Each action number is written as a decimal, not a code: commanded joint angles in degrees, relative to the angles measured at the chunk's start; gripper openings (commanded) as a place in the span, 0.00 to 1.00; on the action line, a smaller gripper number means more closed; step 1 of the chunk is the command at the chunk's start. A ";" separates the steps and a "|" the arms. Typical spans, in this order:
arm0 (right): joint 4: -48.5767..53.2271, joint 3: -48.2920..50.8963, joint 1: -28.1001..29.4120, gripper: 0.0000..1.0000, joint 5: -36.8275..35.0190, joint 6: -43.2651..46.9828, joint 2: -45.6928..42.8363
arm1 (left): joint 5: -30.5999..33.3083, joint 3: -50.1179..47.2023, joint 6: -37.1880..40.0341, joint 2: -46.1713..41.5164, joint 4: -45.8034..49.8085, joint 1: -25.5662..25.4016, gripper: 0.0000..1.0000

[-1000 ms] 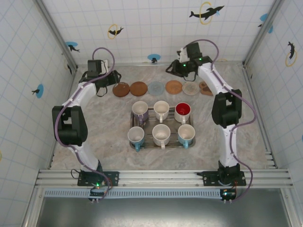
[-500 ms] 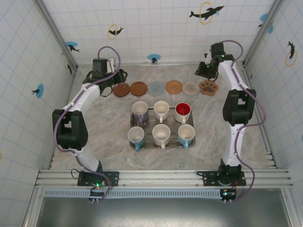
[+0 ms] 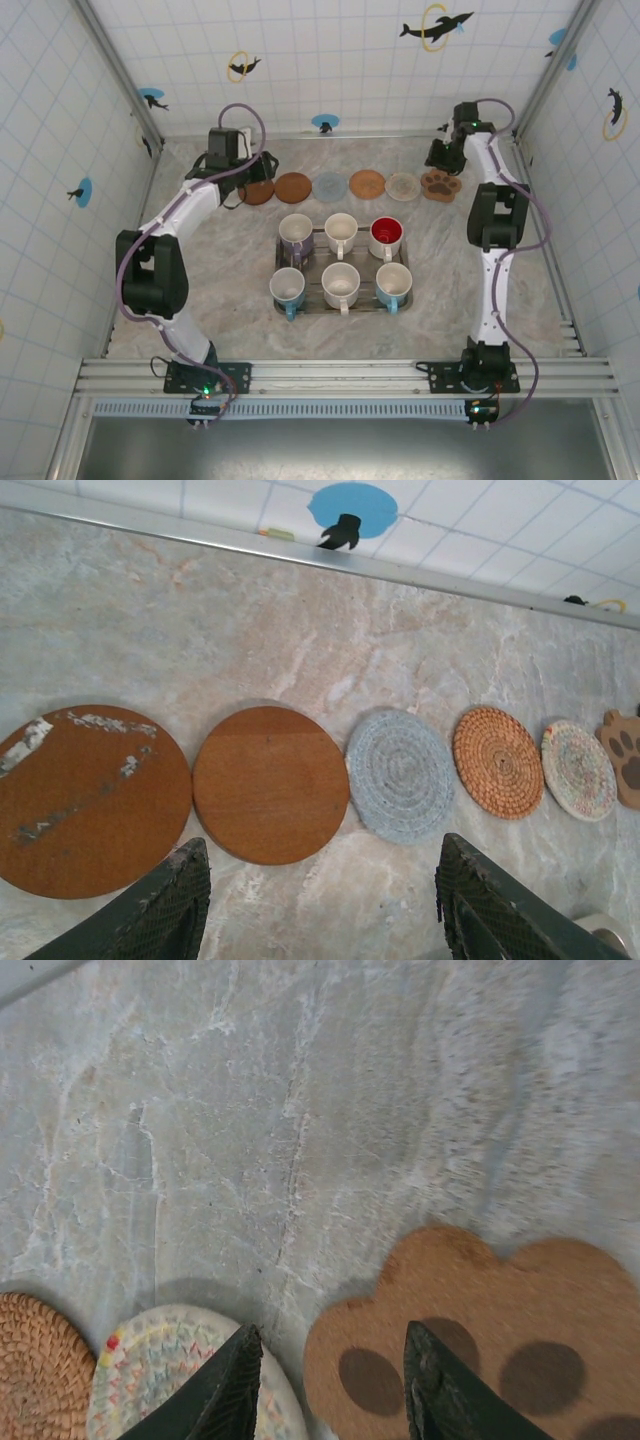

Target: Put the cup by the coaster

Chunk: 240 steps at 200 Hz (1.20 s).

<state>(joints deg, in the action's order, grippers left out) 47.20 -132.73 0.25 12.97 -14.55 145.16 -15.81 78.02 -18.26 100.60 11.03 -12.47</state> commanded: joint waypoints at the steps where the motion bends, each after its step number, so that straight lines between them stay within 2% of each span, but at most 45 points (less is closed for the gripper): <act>1: -0.53 -3.99 0.59 0.41 2.43 -0.85 2.11 | 0.72 -0.23 -0.94 -1.19 -1.35 -0.62 0.61; 67: -4.73 -4.36 1.86 0.41 4.67 -1.78 4.05 | 0.78 0.20 -0.99 -0.34 -1.27 -1.54 0.61; 137: -3.14 -4.86 1.83 0.40 4.77 -1.83 6.53 | 0.96 0.62 -0.45 -0.15 -0.46 -1.58 0.61; 240: -2.02 2.16 2.30 0.40 4.17 -0.57 2.52 | 0.87 1.00 -0.13 -0.22 -0.44 -2.04 0.60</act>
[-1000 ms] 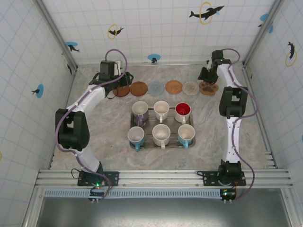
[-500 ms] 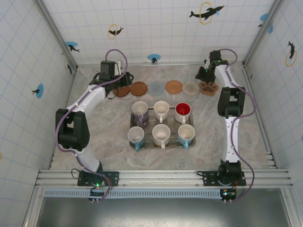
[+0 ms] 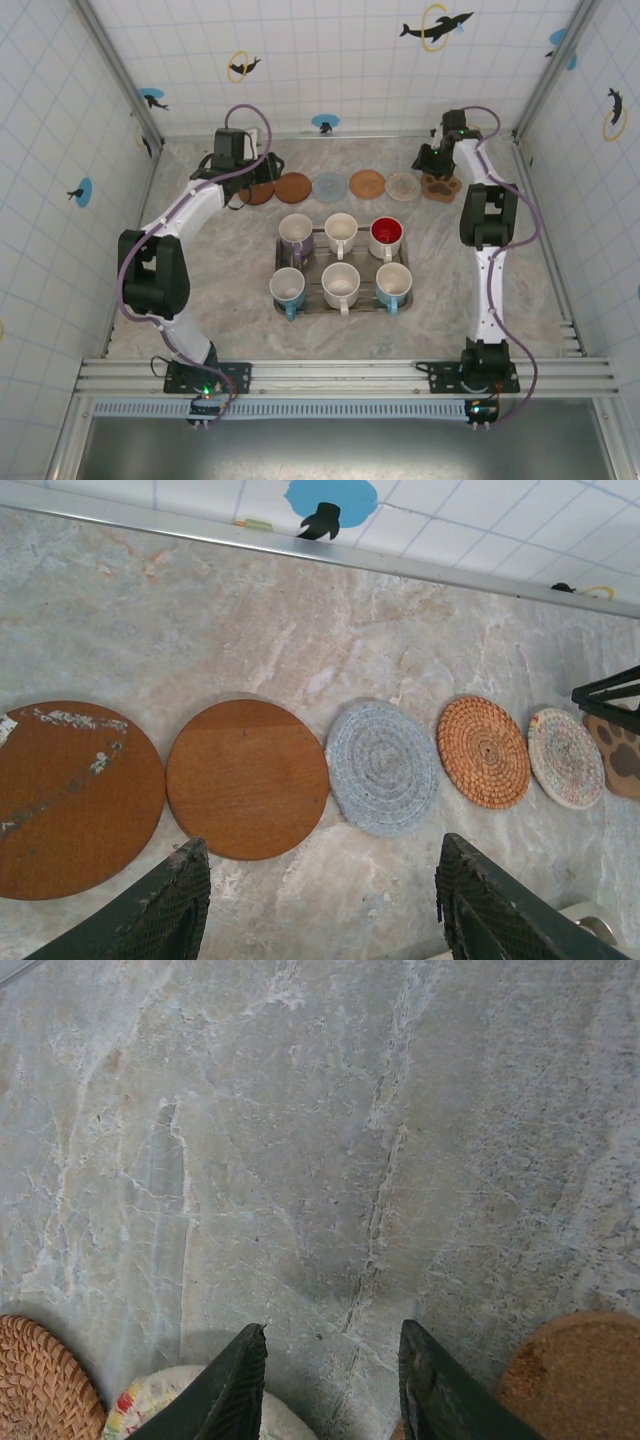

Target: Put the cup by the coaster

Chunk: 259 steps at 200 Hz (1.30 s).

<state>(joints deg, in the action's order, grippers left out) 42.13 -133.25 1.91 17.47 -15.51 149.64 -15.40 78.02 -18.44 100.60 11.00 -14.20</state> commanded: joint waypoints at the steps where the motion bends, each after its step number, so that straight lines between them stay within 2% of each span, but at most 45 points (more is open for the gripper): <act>1: 3.09 2.71 0.59 0.40 -0.29 0.39 -1.97 | 0.46 1.00 0.01 -0.22 -0.44 -0.31 0.61; 77: 2.68 3.64 0.86 0.40 0.43 0.12 -3.83 | 0.63 0.73 0.02 -0.66 -0.56 -0.56 0.61; 146: 2.25 -5.24 -0.06 0.40 1.92 -3.59 -5.06 | 1.16 2.40 0.05 -2.86 -0.24 -0.66 0.61; 181: 1.84 -5.20 0.26 0.40 2.39 -4.36 -9.45 | 1.41 1.81 -0.33 -6.20 -1.13 -0.74 0.61; 211: 1.61 0.51 1.56 0.40 1.16 -2.58 -16.05 | 1.36 1.05 -1.24 -9.09 -1.91 -0.86 0.61; 259: -2.84 19.06 6.45 0.41 -4.64 0.50 -32.38 | 3.48 -0.78 -1.92 -14.94 -3.22 -2.47 0.62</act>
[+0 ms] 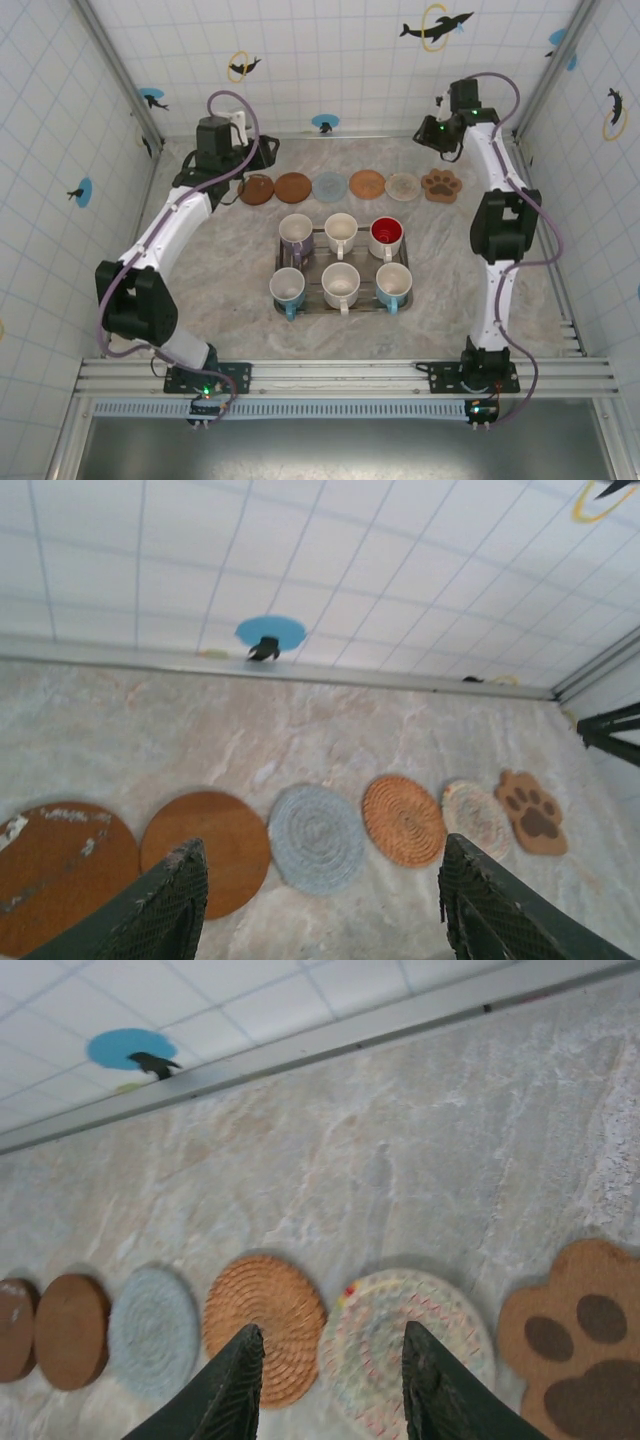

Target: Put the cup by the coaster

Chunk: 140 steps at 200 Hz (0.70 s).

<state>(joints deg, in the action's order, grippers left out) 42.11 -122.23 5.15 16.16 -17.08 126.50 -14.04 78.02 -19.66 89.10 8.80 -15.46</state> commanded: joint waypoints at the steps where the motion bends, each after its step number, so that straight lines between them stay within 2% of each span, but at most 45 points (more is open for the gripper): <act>1: -2.87 8.49 3.39 0.41 -3.46 2.06 -9.59 | 2.24 -0.77 -0.71 -3.56 -0.95 -1.26 0.62; 16: -5.07 15.23 5.21 0.42 -4.65 2.35 -15.25 | 3.98 -2.31 -0.38 -5.65 0.29 -2.39 0.62; 68: -7.20 36.44 12.70 0.50 -15.67 4.04 -33.41 | 9.81 -13.39 0.27 -15.36 0.63 -6.28 0.64; 140: -5.79 54.92 20.87 0.58 -23.08 1.44 -48.57 | 10.04 -26.06 0.16 -23.09 -4.59 -9.75 0.68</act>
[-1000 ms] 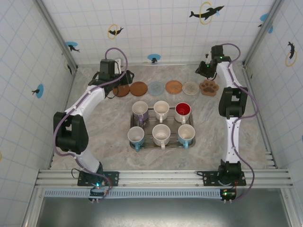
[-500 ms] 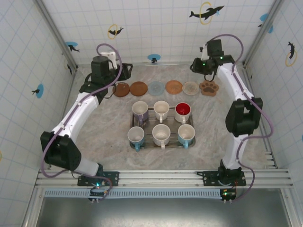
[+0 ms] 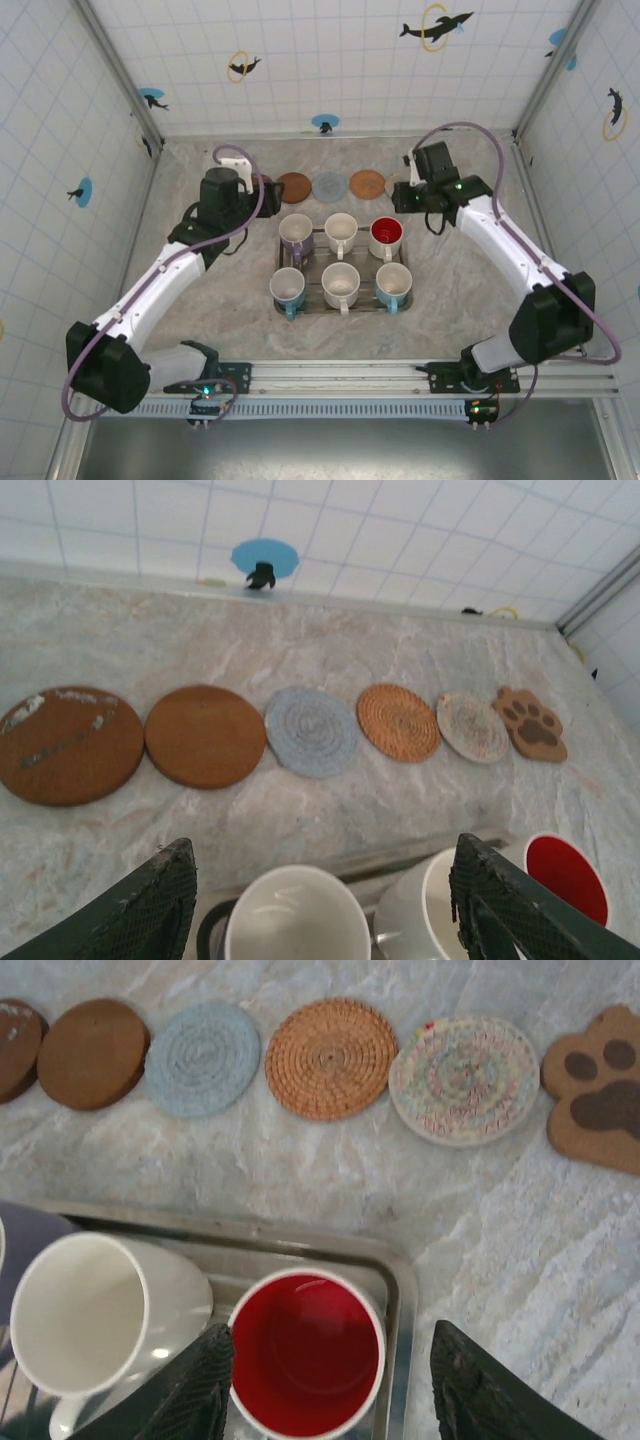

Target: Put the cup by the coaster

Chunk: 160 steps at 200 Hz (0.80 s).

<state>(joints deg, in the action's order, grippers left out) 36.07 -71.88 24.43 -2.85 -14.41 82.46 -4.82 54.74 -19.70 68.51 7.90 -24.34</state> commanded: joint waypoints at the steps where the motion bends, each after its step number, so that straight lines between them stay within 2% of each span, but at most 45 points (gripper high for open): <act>1: 0.28 4.78 1.68 0.58 -4.17 -1.27 -4.69 | 0.80 -2.97 0.20 -2.59 -3.86 -0.88 0.68; 61: 1.20 12.98 5.16 0.61 -2.43 -2.41 -7.22 | -0.10 -7.17 -0.44 -4.00 -9.05 -1.35 0.70; 160: -5.57 18.29 6.86 0.59 2.90 -4.81 -1.54 | -0.39 -8.33 -1.18 -3.21 -11.64 -1.85 0.70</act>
<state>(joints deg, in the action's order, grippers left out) 33.47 -54.35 30.83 -1.50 -18.50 79.00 -5.08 47.29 -20.01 65.71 -2.11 -25.89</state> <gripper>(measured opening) 0.587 0.704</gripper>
